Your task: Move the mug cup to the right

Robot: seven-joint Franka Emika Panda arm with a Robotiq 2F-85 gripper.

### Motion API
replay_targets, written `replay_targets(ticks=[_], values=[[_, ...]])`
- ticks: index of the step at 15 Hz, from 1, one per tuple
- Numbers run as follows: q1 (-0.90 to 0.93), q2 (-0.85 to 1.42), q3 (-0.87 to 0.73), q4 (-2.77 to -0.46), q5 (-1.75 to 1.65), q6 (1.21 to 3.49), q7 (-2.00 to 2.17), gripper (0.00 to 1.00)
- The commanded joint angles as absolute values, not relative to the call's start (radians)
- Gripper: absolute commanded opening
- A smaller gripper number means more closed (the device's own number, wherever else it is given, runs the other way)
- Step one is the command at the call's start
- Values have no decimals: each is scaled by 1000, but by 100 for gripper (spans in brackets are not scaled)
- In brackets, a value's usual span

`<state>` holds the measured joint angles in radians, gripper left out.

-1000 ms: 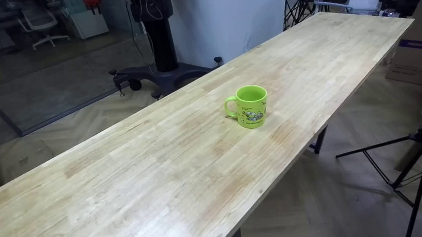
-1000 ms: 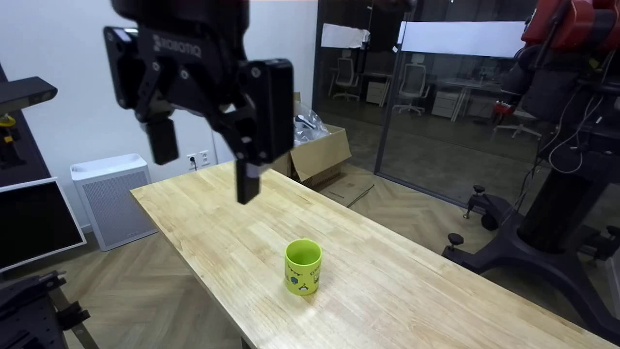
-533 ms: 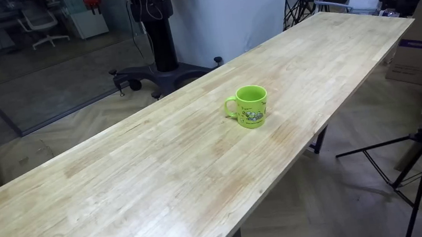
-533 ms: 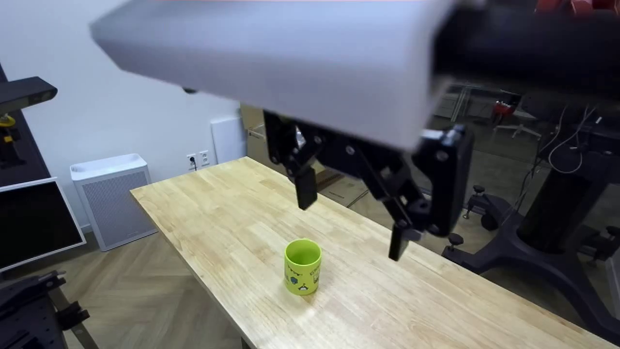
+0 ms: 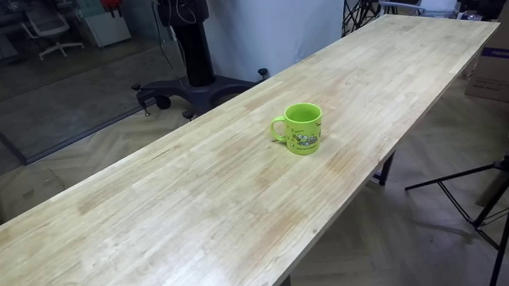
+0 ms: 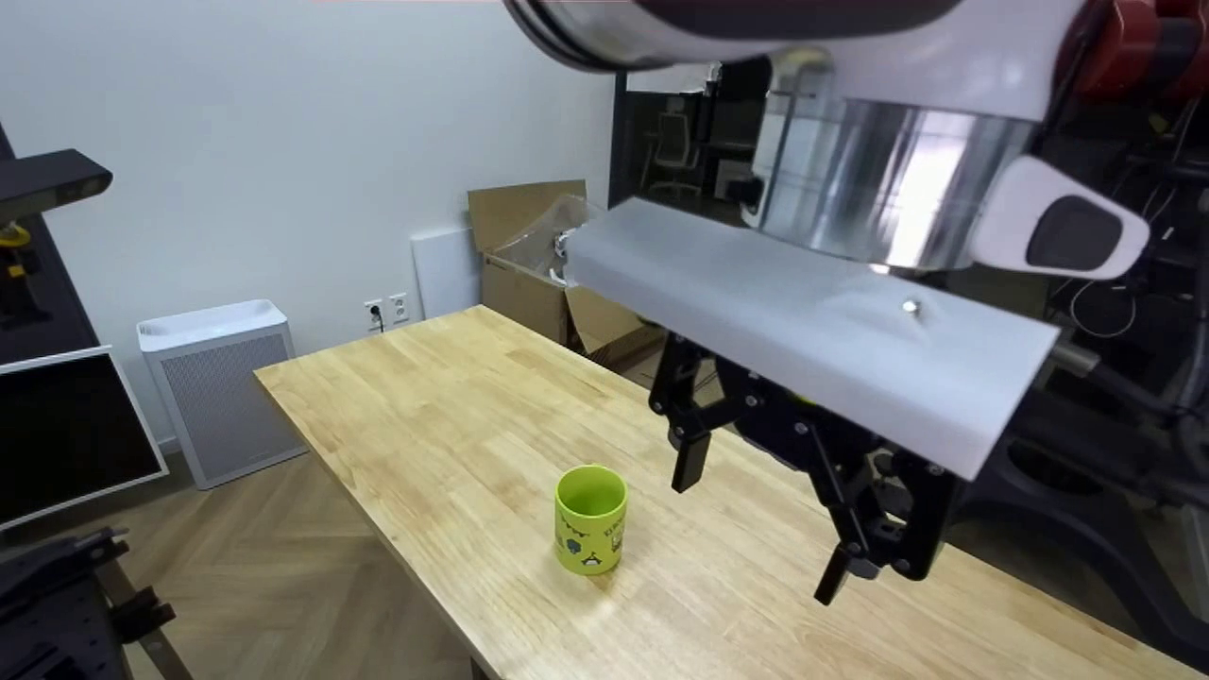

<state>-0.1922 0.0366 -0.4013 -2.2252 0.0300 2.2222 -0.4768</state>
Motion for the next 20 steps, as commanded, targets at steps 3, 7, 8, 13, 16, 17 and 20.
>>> replay_targets(ticks=[3, 7, 8, 13, 16, 17, 20], values=[[-250, 77, -334, -2208, 25, 2226, -472, 100], [-243, 94, -323, -2204, -53, 2290, -339, 100], [-235, 125, -312, -2192, -90, 2327, -279, 100], [-185, 280, -260, -2120, -240, 2411, -23, 100], [-169, 362, -208, -2088, -174, 2462, -17, 100], [-176, 375, -172, -2093, -122, 2478, -66, 100], [-171, 370, -163, -2120, -121, 2484, -77, 100]])
